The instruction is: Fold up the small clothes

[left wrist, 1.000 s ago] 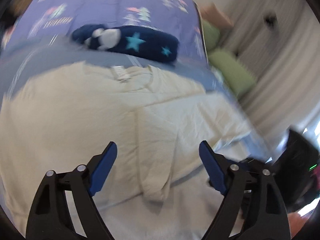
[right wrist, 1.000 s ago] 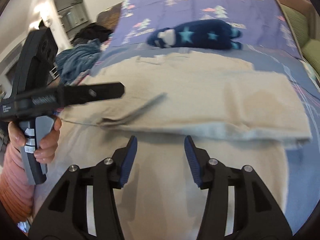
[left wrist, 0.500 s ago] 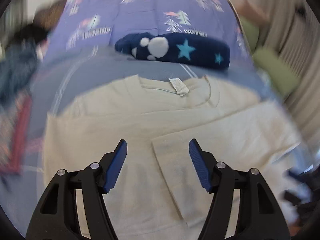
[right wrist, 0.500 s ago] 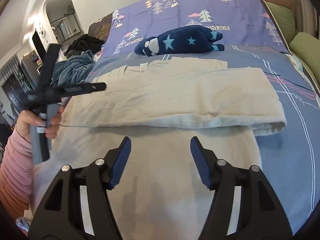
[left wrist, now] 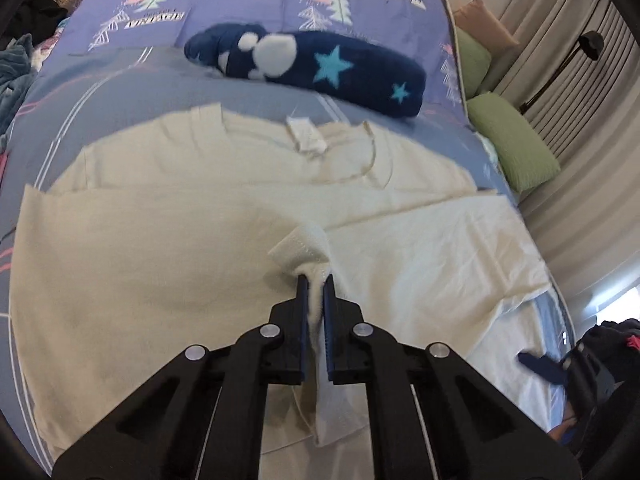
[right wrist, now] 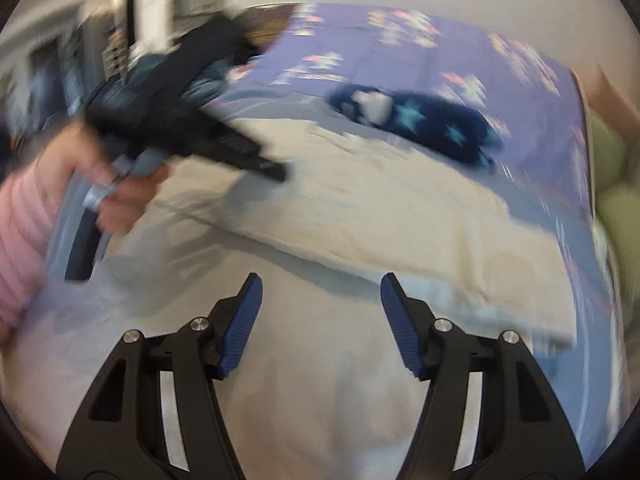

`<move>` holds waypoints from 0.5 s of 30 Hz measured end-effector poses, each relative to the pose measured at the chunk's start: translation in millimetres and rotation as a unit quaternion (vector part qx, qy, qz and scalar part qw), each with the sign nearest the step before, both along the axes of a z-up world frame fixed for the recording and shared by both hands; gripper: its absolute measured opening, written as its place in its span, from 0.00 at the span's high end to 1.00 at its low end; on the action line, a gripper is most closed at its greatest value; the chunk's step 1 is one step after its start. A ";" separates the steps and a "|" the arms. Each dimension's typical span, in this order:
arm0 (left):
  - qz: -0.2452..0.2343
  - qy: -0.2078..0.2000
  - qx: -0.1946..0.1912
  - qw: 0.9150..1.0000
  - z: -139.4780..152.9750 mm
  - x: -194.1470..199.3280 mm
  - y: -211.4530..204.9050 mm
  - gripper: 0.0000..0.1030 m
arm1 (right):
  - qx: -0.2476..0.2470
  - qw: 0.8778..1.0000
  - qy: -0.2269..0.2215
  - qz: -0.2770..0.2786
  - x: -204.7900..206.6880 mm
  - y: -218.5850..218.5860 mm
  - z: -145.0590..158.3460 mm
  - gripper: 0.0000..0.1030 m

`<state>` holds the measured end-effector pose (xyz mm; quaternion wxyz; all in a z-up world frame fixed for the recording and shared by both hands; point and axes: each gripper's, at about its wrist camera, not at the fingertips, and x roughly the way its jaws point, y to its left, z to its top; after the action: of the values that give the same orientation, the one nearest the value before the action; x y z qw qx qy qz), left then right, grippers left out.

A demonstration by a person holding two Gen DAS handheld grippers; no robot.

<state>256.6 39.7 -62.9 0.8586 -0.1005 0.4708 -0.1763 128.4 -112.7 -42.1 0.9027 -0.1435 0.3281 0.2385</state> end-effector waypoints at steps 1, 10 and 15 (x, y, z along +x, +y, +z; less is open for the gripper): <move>0.000 -0.004 -0.008 1.000 4.2 -0.3 1.2 0.94 | -0.022 0.999 -0.015 0.028 -2.8 15.0 -1.2 0.41; -0.007 0.003 -0.016 1.000 7.9 0.6 4.0 0.94 | -0.135 0.986 -0.085 0.058 14.9 90.3 -23.6 0.61; -0.007 -0.010 -0.026 1.000 17.1 1.1 9.7 0.94 | -0.123 0.989 -0.075 0.023 35.4 82.3 -21.3 0.97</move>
<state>257.7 49.4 -45.8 0.8590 -0.1179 0.4580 -0.1960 163.8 -30.4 -63.4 0.8942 -0.2788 0.2834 0.2058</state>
